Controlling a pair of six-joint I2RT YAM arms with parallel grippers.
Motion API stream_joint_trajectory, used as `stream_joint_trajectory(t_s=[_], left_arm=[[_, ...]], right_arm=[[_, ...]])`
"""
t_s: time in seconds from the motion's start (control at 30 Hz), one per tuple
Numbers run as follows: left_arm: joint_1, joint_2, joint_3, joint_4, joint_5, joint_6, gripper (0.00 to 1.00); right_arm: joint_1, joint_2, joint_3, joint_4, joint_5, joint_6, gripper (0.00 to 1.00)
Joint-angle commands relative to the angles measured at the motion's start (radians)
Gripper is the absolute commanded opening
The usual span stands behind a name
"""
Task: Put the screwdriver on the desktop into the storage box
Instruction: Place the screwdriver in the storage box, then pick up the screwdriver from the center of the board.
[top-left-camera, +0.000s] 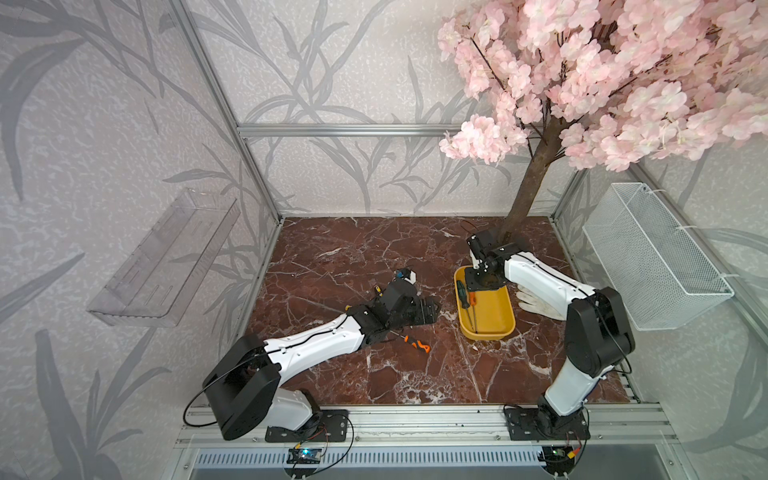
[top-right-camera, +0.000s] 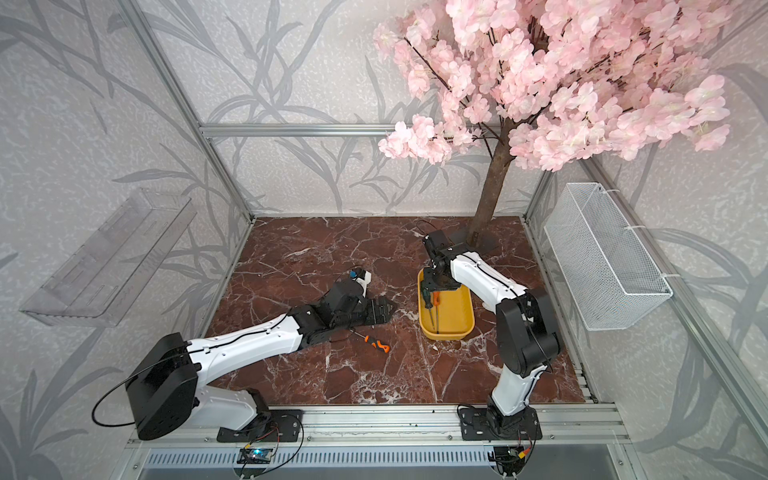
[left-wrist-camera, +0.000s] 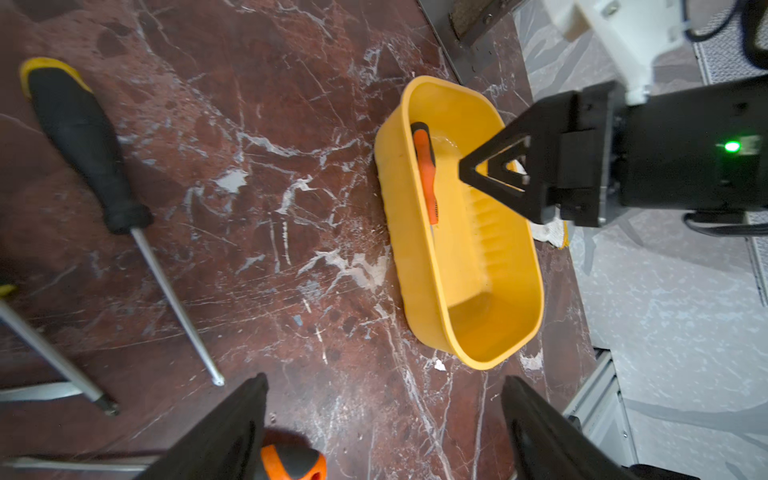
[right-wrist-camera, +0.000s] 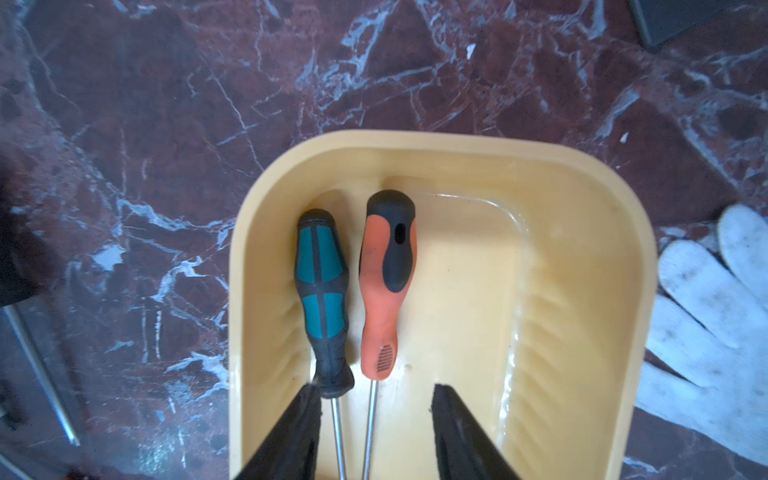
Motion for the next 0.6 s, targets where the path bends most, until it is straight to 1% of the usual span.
stream_joint_trajectory(t_s=[0.0,0.03,0.1,0.17,0.27,0.4,0.57], left_arm=[[0.036,-0.045,-0.042,-0.025,-0.047,-0.028,0.94],[0.05,-0.057,-0.052,-0.031,-0.05,-0.029,0.96],[0.075,-0.085,-0.067,-0.038,-0.052,-0.027,1.0],[0.1,-0.12,-0.087,-0.041,-0.052,-0.024,1.0],[0.138,-0.175,-0.115,-0.053,-0.058,-0.028,1.0],[0.184,-0.238,-0.141,-0.095,-0.072,-0.027,1.0],[0.234,-0.327,-0.178,-0.144,-0.093,-0.033,1.0]], right_arm=[[0.012,-0.089,0.019,-0.039,-0.034,0.028,0.5],[0.018,-0.105,0.018,-0.038,-0.043,0.033,0.53],[0.034,-0.129,0.02,-0.032,-0.066,0.04,0.53],[0.06,-0.141,0.029,-0.024,-0.088,0.045,0.53],[0.114,-0.131,0.07,-0.032,-0.089,0.054,0.54],[0.189,-0.089,0.137,-0.036,-0.099,0.065,0.54],[0.275,0.021,0.258,-0.06,-0.103,0.062,0.54]])
